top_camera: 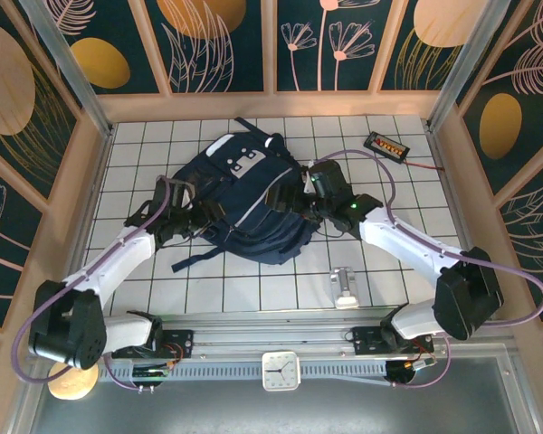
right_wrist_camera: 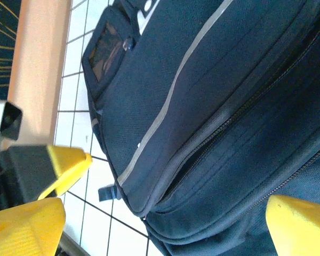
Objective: Pack the student bag
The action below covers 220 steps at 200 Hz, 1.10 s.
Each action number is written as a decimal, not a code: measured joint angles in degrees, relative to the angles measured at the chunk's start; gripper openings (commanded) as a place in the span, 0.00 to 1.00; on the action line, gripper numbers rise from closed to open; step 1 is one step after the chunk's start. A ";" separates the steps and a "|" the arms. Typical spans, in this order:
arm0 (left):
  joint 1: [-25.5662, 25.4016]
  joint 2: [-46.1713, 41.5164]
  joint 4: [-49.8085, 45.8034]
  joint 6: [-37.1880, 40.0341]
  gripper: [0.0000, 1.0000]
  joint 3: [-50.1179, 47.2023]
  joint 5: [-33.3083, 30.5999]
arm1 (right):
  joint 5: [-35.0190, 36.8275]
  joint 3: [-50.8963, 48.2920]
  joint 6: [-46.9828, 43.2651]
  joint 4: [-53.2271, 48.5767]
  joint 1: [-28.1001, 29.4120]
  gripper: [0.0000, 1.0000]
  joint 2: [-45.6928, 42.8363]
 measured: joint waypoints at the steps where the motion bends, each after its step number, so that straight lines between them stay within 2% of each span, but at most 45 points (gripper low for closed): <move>1: 0.11 0.13 0.11 -0.04 0.51 0.00 0.04 | -0.07 0.00 0.00 -0.09 0.04 0.96 0.00; 21: 1.95 3.72 3.54 -0.61 0.50 0.85 2.05 | -0.37 0.02 0.00 -0.37 0.17 0.96 0.00; 60: 2.01 9.88 6.32 -0.28 0.50 5.77 4.55 | -0.59 0.02 0.02 -0.66 0.17 0.95 0.00; 119: 2.01 16.06 7.65 0.68 0.47 7.58 5.57 | -0.70 1.25 -0.04 -2.58 0.17 0.95 0.00; 156: 2.01 17.66 7.43 1.49 0.45 8.11 5.66 | 0.85 2.38 -0.24 -3.74 0.17 0.99 -0.61; 168: 2.01 17.70 7.48 1.55 0.40 8.09 5.64 | 1.88 2.38 -0.44 -4.13 0.22 0.99 -1.51; 180: 2.01 17.81 7.69 1.27 0.30 8.09 5.84 | 3.23 2.38 -0.46 -4.33 0.28 0.99 -2.89; 201: 2.19 18.58 8.50 -0.35 0.00 8.09 6.54 | 7.41 2.25 0.79 -4.26 0.13 0.99 -7.17; 213: 2.23 18.82 9.77 -0.96 0.00 8.09 7.50 | 8.52 1.31 2.89 -3.21 -1.03 0.88 -10.58; 220: 2.23 18.82 10.60 -1.84 0.00 8.09 7.93 | 8.31 0.26 3.85 -1.90 -2.29 0.86 -12.59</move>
